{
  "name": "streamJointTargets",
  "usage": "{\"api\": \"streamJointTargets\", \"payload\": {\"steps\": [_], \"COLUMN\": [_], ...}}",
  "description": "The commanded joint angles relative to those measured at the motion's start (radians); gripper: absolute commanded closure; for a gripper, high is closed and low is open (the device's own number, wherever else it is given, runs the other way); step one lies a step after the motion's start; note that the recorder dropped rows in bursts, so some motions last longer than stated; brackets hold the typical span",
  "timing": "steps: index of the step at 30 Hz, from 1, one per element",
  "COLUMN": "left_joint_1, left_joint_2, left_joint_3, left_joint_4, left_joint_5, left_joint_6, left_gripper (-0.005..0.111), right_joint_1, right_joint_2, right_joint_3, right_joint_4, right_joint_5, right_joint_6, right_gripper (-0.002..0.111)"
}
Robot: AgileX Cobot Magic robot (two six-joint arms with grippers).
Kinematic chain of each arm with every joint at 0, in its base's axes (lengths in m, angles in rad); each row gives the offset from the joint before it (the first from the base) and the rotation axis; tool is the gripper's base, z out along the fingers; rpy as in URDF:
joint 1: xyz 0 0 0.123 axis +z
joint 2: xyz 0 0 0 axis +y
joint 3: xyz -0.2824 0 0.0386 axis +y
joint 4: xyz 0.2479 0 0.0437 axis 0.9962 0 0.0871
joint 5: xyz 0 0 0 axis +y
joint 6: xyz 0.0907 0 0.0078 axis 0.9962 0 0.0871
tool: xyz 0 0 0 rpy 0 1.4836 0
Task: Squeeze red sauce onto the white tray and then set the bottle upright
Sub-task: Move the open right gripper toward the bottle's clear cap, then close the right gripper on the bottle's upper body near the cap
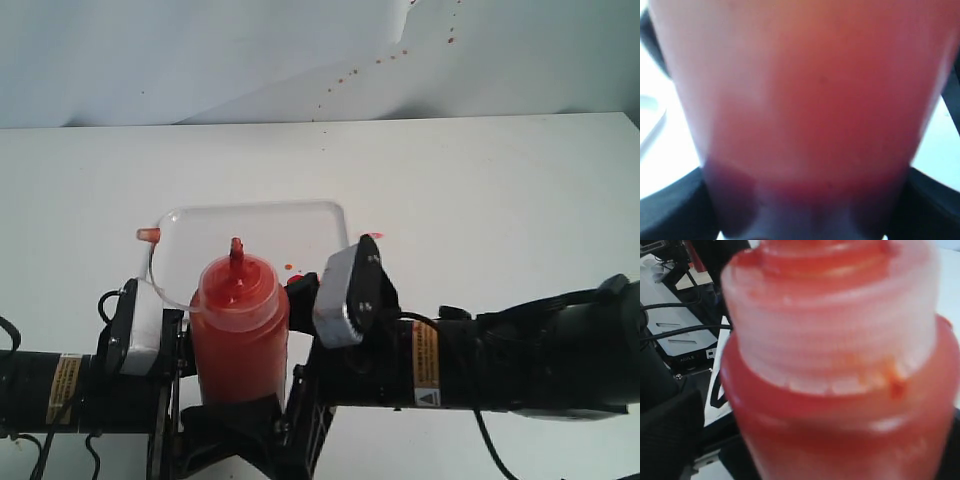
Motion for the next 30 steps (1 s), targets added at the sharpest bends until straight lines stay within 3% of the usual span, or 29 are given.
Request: {"api": "streamJointTargets", "payload": {"steps": [1,7,10,13,15,23,30], "left_joint_1": [0.003,0.003,0.003,0.003,0.003,0.003,0.003], "left_joint_2": [-0.016,-0.016,-0.016,-0.016,-0.016,-0.016,-0.016], "left_joint_3": [0.001,0.001,0.001,0.001,0.001,0.001,0.001], "left_joint_4": [-0.018,-0.020,-0.020,-0.020,-0.020,-0.020,-0.020], "left_joint_5": [-0.062,-0.062,-0.062,-0.062,-0.062,-0.062,-0.062], "left_joint_6": [0.000,0.000,0.000,0.000,0.000,0.000,-0.002], "left_gripper": [0.107,0.107,0.107,0.107,0.107,0.107,0.107], "right_joint_1": [0.069,0.073,0.073,0.073,0.073,0.073,0.073], "right_joint_2": [0.006,0.006,0.006,0.006,0.006,0.006,0.006], "right_joint_3": [-0.066,-0.066,-0.066,-0.066,-0.066,-0.066,-0.066], "right_joint_4": [0.002,0.037,0.088,0.092,0.090,0.080,0.080], "right_joint_5": [0.121,0.121,0.136,0.155,0.157,0.157,0.157], "right_joint_6": [-0.016,-0.016,-0.026,-0.042,-0.042,-0.042,-0.042], "right_gripper": [0.003,0.003,0.009,0.024,0.049,0.106,0.108]}}
